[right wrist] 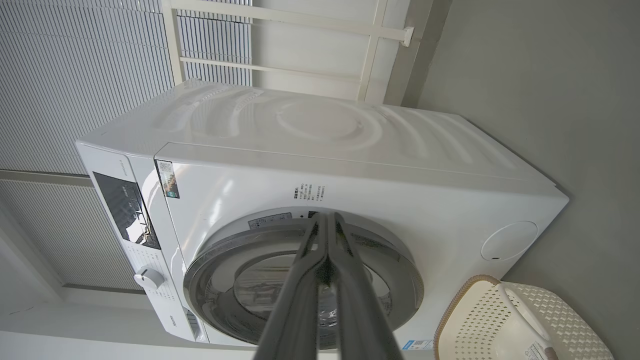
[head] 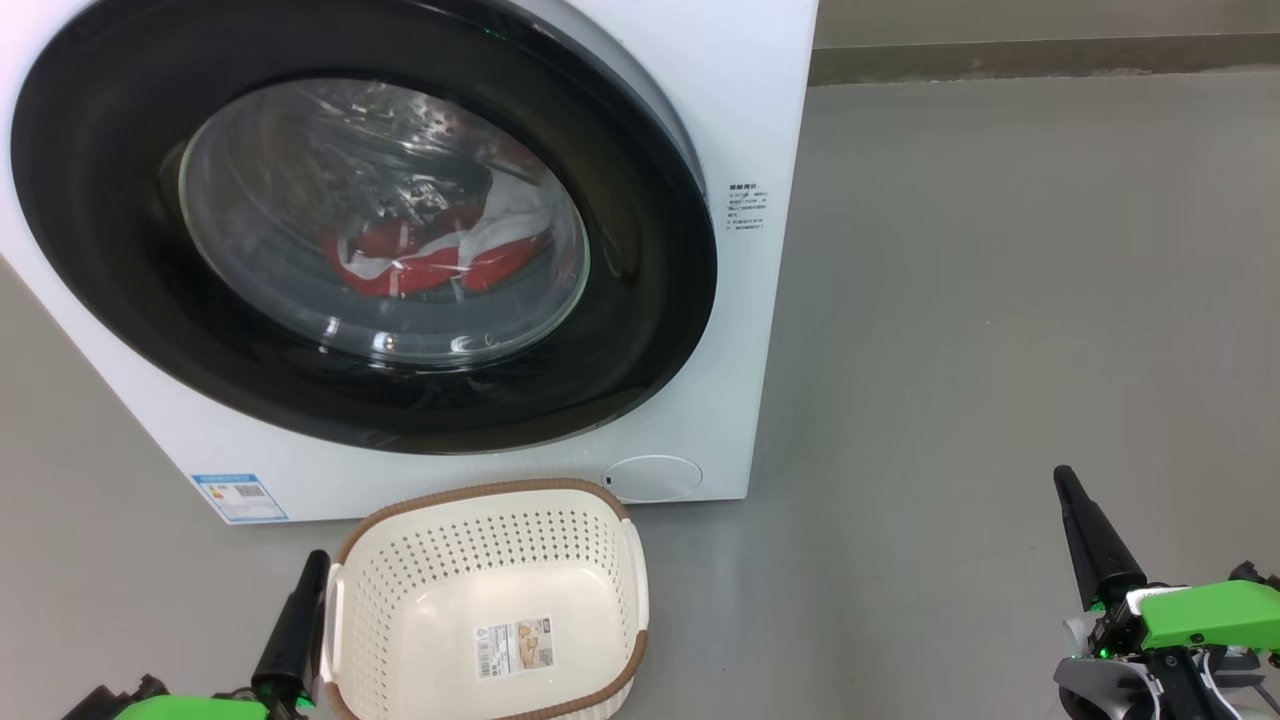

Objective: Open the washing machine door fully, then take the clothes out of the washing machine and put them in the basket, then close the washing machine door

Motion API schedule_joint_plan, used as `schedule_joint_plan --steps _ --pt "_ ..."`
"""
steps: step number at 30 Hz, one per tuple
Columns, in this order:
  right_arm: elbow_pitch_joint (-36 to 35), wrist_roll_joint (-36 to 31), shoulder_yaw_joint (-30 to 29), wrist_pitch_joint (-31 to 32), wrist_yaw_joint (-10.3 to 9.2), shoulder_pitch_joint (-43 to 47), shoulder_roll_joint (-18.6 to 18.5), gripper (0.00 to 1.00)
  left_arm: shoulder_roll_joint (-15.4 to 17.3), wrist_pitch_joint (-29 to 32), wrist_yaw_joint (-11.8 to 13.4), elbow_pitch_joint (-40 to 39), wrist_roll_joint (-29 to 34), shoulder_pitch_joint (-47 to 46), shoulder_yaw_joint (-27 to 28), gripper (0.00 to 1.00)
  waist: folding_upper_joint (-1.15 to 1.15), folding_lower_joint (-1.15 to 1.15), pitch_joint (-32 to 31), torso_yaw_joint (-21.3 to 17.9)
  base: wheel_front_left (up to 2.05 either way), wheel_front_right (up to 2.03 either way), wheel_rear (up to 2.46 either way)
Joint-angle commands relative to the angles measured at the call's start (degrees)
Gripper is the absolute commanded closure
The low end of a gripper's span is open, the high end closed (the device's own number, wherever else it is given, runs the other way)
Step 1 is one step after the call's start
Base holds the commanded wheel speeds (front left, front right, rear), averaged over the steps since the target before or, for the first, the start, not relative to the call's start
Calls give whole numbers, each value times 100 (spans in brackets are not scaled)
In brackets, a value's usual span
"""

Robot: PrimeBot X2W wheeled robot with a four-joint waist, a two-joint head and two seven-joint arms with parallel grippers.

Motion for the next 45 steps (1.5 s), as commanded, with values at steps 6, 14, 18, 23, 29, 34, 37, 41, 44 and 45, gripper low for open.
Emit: schedule_joint_plan --steps 6,14,18,23,29,34,37,41,44,45 --pt "-165 -4 108 33 -3 -247 -46 100 62 41 -40 -119 64 -239 200 100 0 0 0 0 0 0 0" --pt "64 -30 48 -86 1 92 31 0 -18 -93 0 44 49 72 -60 0 0 9 -2 9 0 0 0" --pt "20 -120 94 -158 1 140 3 0 -4 -160 -1 -3 199 97 -95 0 0 5 -6 18 0 0 0" --pt "9 -425 159 -248 1 180 -66 0 3 -244 -3 -49 551 123 -125 0 0 0 5 26 0 0 0" --pt "-20 -870 188 -349 0 225 -76 0 -3 -345 -5 -102 1131 152 -121 0 0 0 9 41 0 0 0" --pt "-39 -1172 230 -416 0 256 -89 0 -5 -412 10 -160 1495 170 -123 0 0 0 14 51 0 0 0" --pt "-55 -1401 267 -467 0 272 -107 0 -3 -463 60 -200 1757 182 -158 0 0 0 21 58 0 0 0" --pt "-74 -1701 315 -534 0 287 -132 0 -1 -530 139 -248 2135 200 -230 0 0 0 26 68 0 0 0" --pt "-92 -1926 340 -585 0 302 -150 0 1 -580 188 -277 2402 217 -286 0 0 0 27 77 0 0 0" --pt "-98 -2001 348 -602 0 308 -155 0 2 -597 200 -286 2500 222 -308 0 0 0 27 80 0 0 0"
